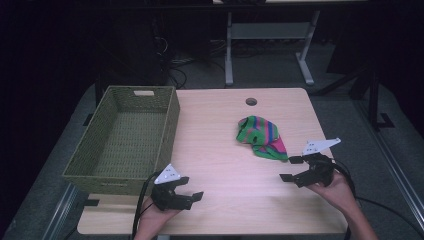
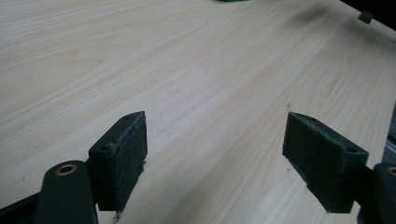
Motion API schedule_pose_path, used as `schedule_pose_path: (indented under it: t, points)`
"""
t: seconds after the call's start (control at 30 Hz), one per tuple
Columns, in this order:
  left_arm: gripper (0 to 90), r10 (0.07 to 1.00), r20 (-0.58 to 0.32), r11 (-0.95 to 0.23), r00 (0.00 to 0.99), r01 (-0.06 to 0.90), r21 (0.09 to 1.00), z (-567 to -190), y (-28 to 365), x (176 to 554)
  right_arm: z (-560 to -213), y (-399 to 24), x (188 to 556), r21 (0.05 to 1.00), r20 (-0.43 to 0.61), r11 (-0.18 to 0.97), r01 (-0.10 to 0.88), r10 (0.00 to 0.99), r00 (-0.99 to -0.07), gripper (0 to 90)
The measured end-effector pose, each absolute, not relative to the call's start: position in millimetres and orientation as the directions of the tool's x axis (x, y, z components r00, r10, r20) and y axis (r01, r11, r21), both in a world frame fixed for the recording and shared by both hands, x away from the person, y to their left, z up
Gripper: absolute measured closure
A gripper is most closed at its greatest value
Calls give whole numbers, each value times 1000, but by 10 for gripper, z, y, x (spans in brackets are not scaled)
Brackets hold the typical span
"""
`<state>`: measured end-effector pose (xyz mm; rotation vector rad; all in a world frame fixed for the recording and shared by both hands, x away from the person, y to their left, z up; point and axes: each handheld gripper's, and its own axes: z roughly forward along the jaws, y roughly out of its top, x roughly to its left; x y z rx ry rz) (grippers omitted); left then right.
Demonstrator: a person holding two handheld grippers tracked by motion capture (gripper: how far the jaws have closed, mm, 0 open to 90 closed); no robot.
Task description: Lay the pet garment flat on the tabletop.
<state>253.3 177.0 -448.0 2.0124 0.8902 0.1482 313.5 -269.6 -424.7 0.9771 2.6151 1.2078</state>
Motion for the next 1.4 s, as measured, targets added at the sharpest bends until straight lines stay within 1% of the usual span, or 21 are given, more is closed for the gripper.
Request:
schedule_pose_path:
  t: [0.17, 0.2, 0.7, 0.97, 1.03, 1.13, 1.4]
  points:
    - [212, 639, -224, -333, 736, 527, 782, -4473, 1774, 2532, -4208, -2673, 3192, 707, 168, 491, 509, 583, -795, 186]
    - [211, 638, -220, -338, 738, 526, 780, -4471, 1770, 2532, -4187, -2670, 3225, 717, 179, 478, 507, 577, -797, 186]
    - [201, 642, -213, -349, 737, 527, 775, -4474, 1771, 2535, -4024, -2610, 3513, 712, 193, 477, 516, 573, -796, 186]
    - [201, 638, -204, -355, 743, 518, 778, -4467, 1775, 2538, -3936, -2508, 3654, 703, 185, 492, 513, 571, -800, 190]
    - [201, 640, -203, -354, 741, 519, 778, -4467, 1780, 2542, -3914, -2472, 3705, 701, 198, 490, 518, 565, -801, 201]
    - [201, 640, -206, -352, 741, 521, 777, -4468, 1794, 2544, -3881, -2370, 3822, 678, 180, 522, 517, 564, -806, 201]
    - [201, 639, -213, -345, 739, 523, 780, -4463, 1807, 2550, -3895, -2268, 4028, 646, 194, 539, 540, 569, -799, 204]
